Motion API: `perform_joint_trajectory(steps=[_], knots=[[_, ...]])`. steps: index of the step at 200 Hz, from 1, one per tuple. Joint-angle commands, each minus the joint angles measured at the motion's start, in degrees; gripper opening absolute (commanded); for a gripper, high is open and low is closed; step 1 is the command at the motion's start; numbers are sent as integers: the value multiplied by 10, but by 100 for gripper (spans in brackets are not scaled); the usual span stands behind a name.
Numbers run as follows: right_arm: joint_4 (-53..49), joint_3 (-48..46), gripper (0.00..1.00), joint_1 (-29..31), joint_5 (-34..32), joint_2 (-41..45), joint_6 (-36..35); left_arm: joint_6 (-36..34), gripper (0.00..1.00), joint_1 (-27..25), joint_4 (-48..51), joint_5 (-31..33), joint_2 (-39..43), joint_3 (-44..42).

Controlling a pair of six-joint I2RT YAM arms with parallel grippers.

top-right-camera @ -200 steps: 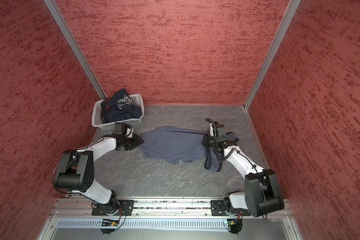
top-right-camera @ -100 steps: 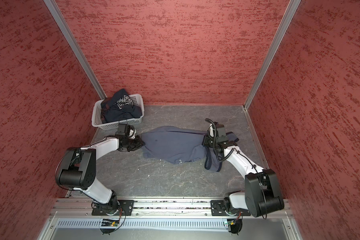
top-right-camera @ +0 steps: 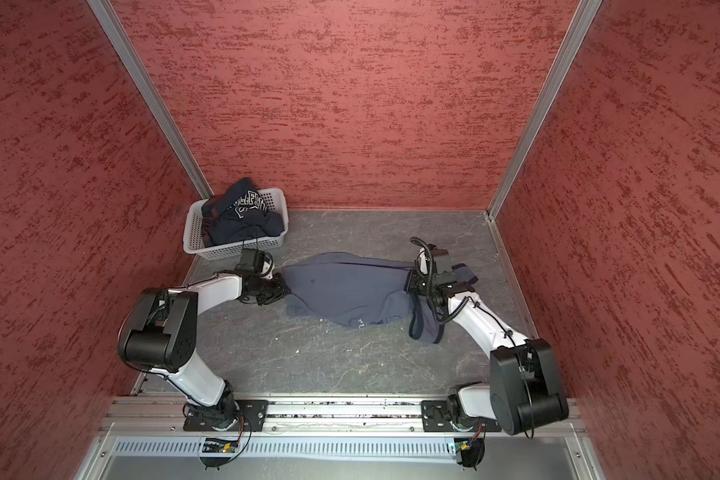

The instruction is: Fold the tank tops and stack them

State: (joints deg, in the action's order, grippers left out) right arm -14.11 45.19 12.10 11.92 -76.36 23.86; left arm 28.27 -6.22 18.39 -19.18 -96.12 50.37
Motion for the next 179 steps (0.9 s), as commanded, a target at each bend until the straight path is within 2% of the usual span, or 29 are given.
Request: perform_joint_trajectory(steps=[1, 16, 53, 77, 101, 130, 145, 166, 179], knots=[[-23, 4, 0, -6, -33, 33, -7, 5, 7, 1, -7, 21, 25, -2], [-39, 7, 0, -7, -54, 62, -6, 11, 0, 1, -7, 38, 75, -14], [-116, 52, 0, -13, -86, 169, -10, 10, 0, -8, 25, 92, 300, -34], [-174, 114, 0, -15, -74, 232, -18, -9, 0, -21, 78, 116, 441, 1], [-218, 197, 0, -15, -43, 277, -23, -27, 0, -27, 127, 135, 533, 67], [-255, 303, 0, -15, 9, 301, -19, -46, 0, -30, 164, 137, 576, 172], [-255, 330, 0, -15, 27, 307, -18, -49, 0, -30, 172, 141, 577, 214], [-240, 312, 0, -15, 12, 300, -23, -57, 0, -30, 184, 149, 539, 241], [-251, 305, 0, -15, -17, 271, -24, -59, 0, -30, 215, 155, 480, 264]])
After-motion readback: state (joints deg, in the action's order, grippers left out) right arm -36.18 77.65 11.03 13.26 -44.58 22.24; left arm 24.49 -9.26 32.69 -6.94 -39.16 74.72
